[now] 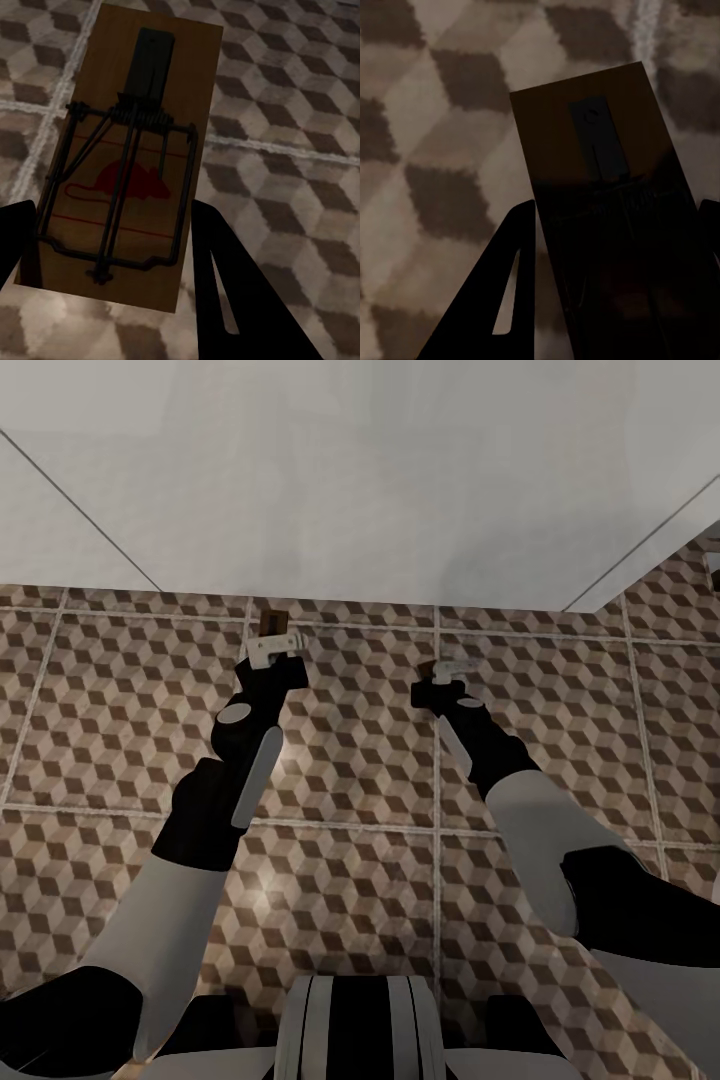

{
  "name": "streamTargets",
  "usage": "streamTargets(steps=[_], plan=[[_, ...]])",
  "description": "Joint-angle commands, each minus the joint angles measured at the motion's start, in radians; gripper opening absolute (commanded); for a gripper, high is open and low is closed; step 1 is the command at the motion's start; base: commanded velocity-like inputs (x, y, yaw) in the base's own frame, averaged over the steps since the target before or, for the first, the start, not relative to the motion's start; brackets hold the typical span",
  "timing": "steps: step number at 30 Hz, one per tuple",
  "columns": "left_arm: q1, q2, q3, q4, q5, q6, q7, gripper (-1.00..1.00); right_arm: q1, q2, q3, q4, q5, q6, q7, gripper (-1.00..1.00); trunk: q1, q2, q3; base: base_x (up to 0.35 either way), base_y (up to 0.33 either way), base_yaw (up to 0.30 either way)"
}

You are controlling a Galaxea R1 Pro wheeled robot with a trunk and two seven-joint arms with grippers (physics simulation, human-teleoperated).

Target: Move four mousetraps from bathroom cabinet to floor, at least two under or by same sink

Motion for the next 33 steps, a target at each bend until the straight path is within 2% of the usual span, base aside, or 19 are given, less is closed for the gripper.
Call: streamTargets(steps=[1,5,10,20,33], plan=[[-0.001,0.000,-0.002,-0.001,0.007,0.004,0.010,-1.00,0.000,-0.001,0.005,-0.001,-0.005,0.004,-0.003,-1.00,0.000,0.000,-0.001,0.000,0.000,0.000],[-0.001,0.000,-0.002,-0.001,0.007,0.004,0.010,-1.00,0.000,-0.001,0.006,-0.001,-0.006,-0.002,-0.002,-1.00,0.000,0.000,-0.001,0.000,0.000,0.000],[0.001,0.000,-0.002,-0.001,0.007,0.004,0.010,-1.00,0.000,-0.001,0.008,-0.001,-0.007,-0.053,-0.001,-1.00,0.000,0.000,-0.001,0.000,0.000,0.000],[0.014,0.000,-0.002,-0.001,0.007,0.003,0.010,-1.00,0.000,-0.001,0.010,-0.001,-0.008,-0.097,-0.001,-1.00,0.000,0.000,-0.001,0.000,0.000,0.000],[0.024,0.000,-0.002,0.001,0.007,0.001,0.010,-1.00,0.000,-0.001,0.010,-0.001,-0.004,-0.099,-0.004,-1.00,0.000,0.000,-0.001,0.000,0.000,0.000]])
